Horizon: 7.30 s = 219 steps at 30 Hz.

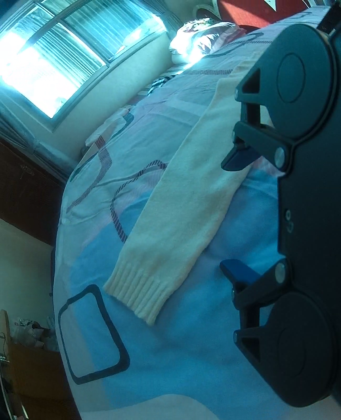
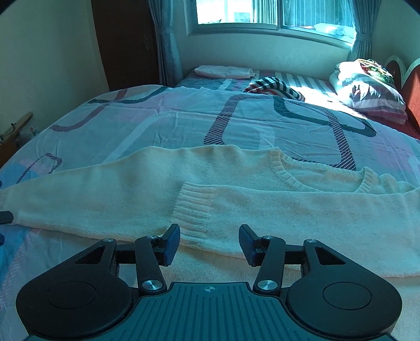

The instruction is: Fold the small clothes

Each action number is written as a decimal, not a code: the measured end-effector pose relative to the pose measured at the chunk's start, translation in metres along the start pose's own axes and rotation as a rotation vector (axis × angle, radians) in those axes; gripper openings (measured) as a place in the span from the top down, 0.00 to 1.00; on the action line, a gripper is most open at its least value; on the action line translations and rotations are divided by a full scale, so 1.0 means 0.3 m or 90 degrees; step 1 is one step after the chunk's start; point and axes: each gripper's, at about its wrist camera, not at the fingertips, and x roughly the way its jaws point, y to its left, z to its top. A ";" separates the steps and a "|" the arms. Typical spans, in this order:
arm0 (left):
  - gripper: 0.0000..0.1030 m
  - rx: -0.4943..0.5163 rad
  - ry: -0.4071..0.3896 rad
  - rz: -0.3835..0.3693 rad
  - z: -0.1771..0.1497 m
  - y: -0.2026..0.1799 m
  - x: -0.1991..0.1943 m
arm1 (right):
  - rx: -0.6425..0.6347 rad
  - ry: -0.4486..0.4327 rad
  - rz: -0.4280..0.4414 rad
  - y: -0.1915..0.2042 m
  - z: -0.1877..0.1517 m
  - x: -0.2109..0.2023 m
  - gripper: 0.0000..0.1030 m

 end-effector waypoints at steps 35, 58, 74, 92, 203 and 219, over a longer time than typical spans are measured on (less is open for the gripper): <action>0.44 -0.160 -0.052 -0.076 0.032 0.110 0.028 | 0.019 0.005 -0.001 -0.009 0.007 0.054 0.52; 0.97 0.055 -0.087 -0.186 0.097 -0.308 -0.014 | 0.050 -0.025 0.019 -0.072 0.006 0.014 0.52; 0.94 0.315 0.132 -0.319 -0.489 -1.003 0.237 | 0.159 -0.043 -0.018 -0.477 -0.097 -0.241 0.52; 0.24 0.308 0.033 -0.115 -0.412 -0.655 0.080 | 0.048 -0.019 0.084 -0.281 -0.104 -0.160 0.50; 0.45 0.472 0.112 -0.181 -0.739 -0.854 0.044 | 0.086 -0.003 0.016 -0.539 -0.214 -0.315 0.71; 0.43 0.434 0.093 -0.124 -0.806 -0.787 -0.110 | 0.079 0.016 0.027 -0.620 -0.364 -0.460 0.71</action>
